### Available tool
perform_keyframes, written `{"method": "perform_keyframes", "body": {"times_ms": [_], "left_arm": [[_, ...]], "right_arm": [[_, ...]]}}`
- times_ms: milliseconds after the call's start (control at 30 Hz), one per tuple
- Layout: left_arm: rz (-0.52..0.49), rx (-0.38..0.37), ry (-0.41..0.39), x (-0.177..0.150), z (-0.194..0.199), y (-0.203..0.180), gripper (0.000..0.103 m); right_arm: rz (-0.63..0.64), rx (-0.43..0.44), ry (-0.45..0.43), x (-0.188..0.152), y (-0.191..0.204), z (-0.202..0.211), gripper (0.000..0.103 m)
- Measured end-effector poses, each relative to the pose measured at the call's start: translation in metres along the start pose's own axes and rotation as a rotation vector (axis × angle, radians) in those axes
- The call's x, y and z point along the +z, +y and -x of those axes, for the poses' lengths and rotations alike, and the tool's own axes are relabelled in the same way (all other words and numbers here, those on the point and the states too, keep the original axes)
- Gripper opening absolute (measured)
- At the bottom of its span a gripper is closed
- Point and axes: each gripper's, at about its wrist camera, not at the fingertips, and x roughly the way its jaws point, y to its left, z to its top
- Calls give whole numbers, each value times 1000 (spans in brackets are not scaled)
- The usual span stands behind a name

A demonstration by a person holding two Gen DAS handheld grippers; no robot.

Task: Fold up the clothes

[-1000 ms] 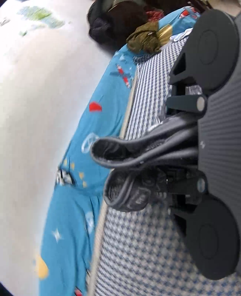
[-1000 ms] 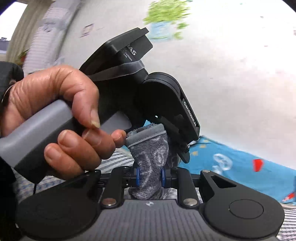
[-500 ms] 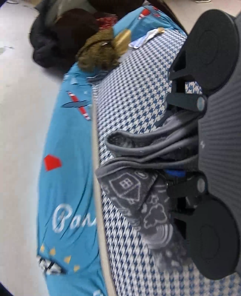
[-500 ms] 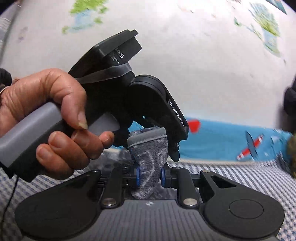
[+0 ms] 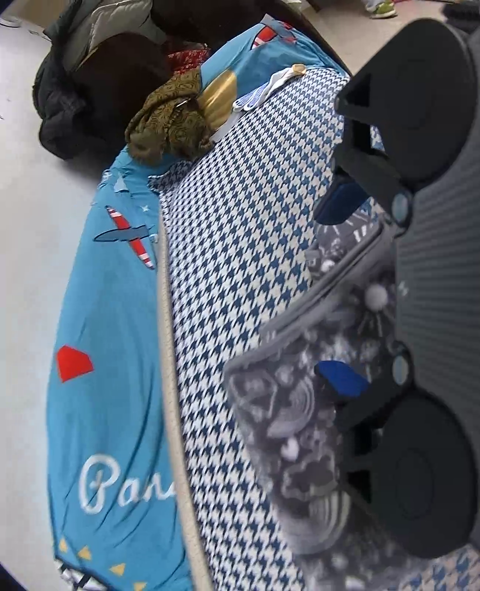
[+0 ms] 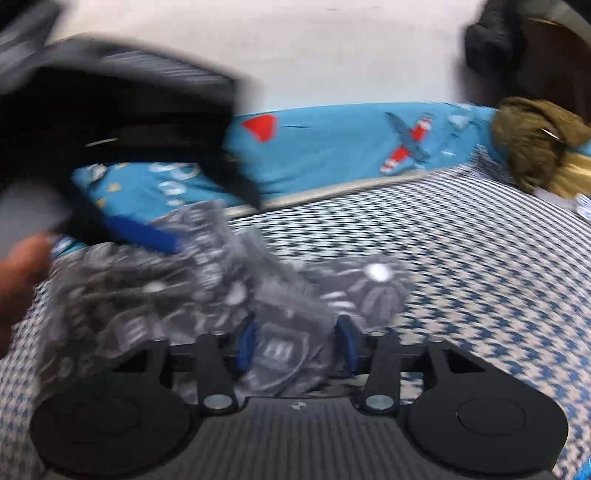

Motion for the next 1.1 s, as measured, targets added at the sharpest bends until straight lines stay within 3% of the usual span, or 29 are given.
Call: {"method": "perform_keyframes", "body": {"times_ms": [67, 367, 500, 633, 867, 1100], "left_arm": [[15, 7, -22, -1, 15, 7, 87], [71, 105, -68, -33, 85, 55, 94], [119, 156, -55, -64, 106, 76, 97], [161, 186, -31, -101, 119, 90, 97], [215, 211, 0, -143, 139, 107, 98], [194, 236, 34, -146, 140, 115, 100]], "right_arm": [[-53, -10, 8, -2, -3, 5, 49], [0, -59, -41, 0, -10, 14, 49], [-14, -61, -52, 6, -21, 18, 49], [20, -82, -118, 10, -23, 28, 49], [144, 129, -155, 17, -3, 41, 48], [254, 365, -104, 22, 21, 31, 48]]}}
